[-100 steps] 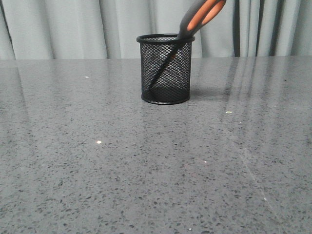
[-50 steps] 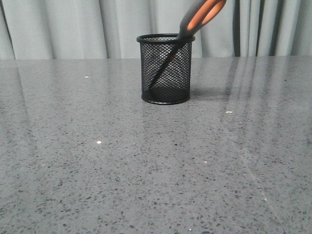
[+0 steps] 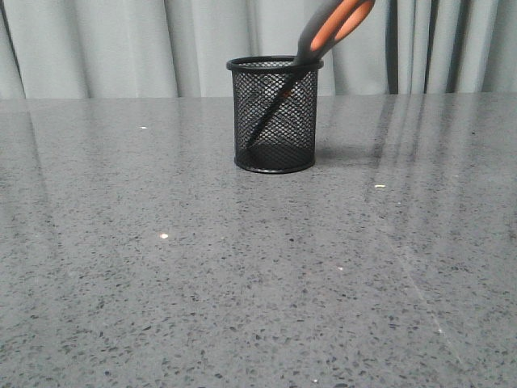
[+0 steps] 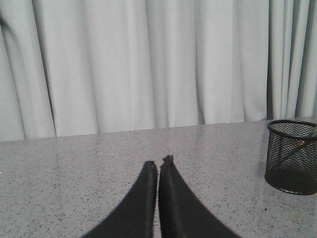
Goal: Put scissors into bucket
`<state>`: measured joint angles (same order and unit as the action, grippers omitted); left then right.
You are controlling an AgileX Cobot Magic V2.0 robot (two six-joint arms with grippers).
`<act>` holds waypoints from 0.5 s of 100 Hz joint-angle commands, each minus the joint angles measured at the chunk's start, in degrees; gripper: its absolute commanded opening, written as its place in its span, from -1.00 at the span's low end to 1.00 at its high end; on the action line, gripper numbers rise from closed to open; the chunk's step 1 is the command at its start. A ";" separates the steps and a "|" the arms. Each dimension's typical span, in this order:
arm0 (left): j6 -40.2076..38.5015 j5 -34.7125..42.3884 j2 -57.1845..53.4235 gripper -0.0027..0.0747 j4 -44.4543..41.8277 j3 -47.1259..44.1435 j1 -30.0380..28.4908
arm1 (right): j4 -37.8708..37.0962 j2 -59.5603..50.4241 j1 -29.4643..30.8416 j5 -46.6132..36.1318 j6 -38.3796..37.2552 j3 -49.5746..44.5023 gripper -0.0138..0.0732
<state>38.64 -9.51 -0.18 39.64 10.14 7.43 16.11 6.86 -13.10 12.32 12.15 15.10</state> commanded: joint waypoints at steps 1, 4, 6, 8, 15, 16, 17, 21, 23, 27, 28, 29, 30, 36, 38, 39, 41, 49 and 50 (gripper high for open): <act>0.03 3.70 0.02 -0.98 1.05 1.43 -0.05 | 0.01 0.48 0.33 -4.95 0.16 1.57 -0.83; 0.03 3.70 0.02 -0.98 1.05 1.43 -0.05 | 0.01 0.48 0.33 -4.95 0.16 1.57 -0.83; 0.03 3.70 0.02 -0.98 1.05 1.43 -0.05 | 0.01 0.48 0.33 -4.95 0.16 1.57 -0.83; 0.03 3.70 0.02 -0.98 1.05 1.43 -0.05 | 0.01 0.48 0.33 -4.95 0.16 1.57 -0.83; -0.42 4.17 0.15 -0.98 -2.23 1.43 -0.05 | 0.01 0.48 0.33 -4.95 0.16 1.57 -0.83; -1.22 4.17 0.18 -0.98 -2.84 1.43 -0.05 | 0.01 0.48 0.33 -4.95 0.16 1.57 -0.83; -1.78 4.02 0.16 -0.98 -4.25 1.43 -0.05 | 0.01 0.48 0.33 -4.95 0.16 1.57 -0.83; -6.98 4.02 0.16 -0.98 -9.30 1.31 -0.14 | 0.01 0.48 0.33 -4.95 0.16 1.57 -0.83; -10.68 4.02 0.16 -0.98 -13.03 1.06 -0.14 | 0.01 0.48 0.33 -4.95 0.16 1.57 -0.83; -17.67 4.39 0.16 -0.98 -20.83 0.23 -0.27 | 0.01 0.48 0.33 -4.95 0.16 1.57 -0.83; -20.37 4.52 0.16 -0.98 -22.13 0.04 -0.42 | 0.01 0.48 0.33 -4.95 0.16 1.57 -0.83; -21.67 4.68 0.16 -0.98 -24.57 -0.38 -0.42 | 0.01 0.48 0.33 -4.95 0.16 1.57 -0.83; -24.16 4.67 0.16 -0.98 -25.71 -0.61 -0.55 | 0.01 0.48 0.33 -4.95 0.16 1.57 -0.83; -31.23 5.38 0.18 -0.98 -32.98 -3.10 -1.18 | 0.01 0.48 0.33 -4.95 0.16 1.57 -0.83; -32.68 5.64 0.16 -0.98 -33.72 -4.09 -1.54 | 0.01 0.48 0.33 -4.95 0.16 1.57 -0.83; -33.36 5.71 0.16 -0.98 -34.21 -4.44 -1.72 | 0.01 0.48 0.33 -4.95 0.16 1.57 -0.83; -33.72 5.85 0.00 -0.98 -34.34 -5.50 -1.98 | 0.01 0.48 0.33 -4.95 0.16 1.57 -0.83; -34.27 5.93 -1.62 -0.98 -34.23 -9.43 -2.51 | 0.01 0.48 0.33 -4.95 0.16 1.57 -0.83; -34.38 6.23 -1.62 -0.98 -34.23 -10.14 -2.51 | 0.01 0.48 0.33 -4.95 0.16 1.57 -0.83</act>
<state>8.20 -8.17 -0.18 7.57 2.29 5.51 16.11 6.86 -13.10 12.32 12.15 15.10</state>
